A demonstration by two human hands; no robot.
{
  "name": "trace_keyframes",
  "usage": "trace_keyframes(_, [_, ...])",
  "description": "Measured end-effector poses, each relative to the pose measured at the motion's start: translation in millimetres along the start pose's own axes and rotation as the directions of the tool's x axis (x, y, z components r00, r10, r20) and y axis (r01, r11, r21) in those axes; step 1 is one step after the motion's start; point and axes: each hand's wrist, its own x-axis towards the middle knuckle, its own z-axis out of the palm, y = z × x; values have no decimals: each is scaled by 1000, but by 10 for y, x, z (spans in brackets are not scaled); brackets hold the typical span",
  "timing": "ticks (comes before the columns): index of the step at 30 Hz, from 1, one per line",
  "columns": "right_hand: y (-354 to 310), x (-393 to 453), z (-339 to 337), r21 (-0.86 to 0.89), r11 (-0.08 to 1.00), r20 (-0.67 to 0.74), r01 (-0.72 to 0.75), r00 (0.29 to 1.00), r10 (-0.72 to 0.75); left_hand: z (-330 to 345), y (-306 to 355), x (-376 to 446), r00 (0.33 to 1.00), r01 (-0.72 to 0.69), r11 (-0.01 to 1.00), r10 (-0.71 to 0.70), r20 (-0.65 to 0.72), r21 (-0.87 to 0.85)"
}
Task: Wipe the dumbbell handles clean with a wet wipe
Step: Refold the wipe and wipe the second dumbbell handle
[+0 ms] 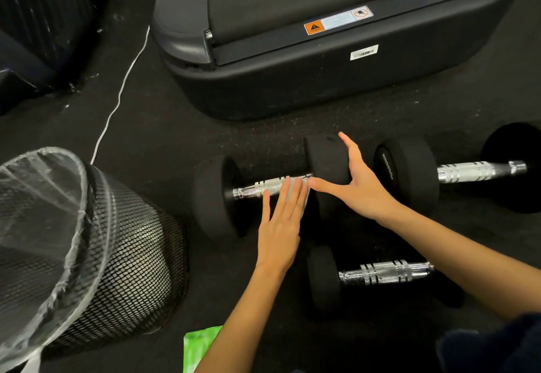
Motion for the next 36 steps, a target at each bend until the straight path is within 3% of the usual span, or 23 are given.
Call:
trace_keyframes(14, [5, -2, -1, 12, 1000, -4, -3, 1000, 3, -69, 105, 129, 966, 236, 970, -240, -93, -59])
trace_keyframes(21, [40, -18, 0, 19, 1000, 3, -1, 1000, 1, -115, 6, 176, 928, 363, 927, -369, -47, -97])
trace_keyframes(25, [57, -6, 11, 18, 1000, -11, 9, 1000, -8, -130, 142, 145, 967, 232, 959, -245, -65, -165])
trace_keyframes(29, [48, 9, 16, -1, 1000, -16, 11, 1000, -11, -126, 98, 325, 977, 212, 960, -213, 11, -183])
trace_keyframes(36, [66, 10, 11, -3, 1000, -17, 16, 1000, -16, -80, 131, 104, 997, 78, 986, -76, 24, -149])
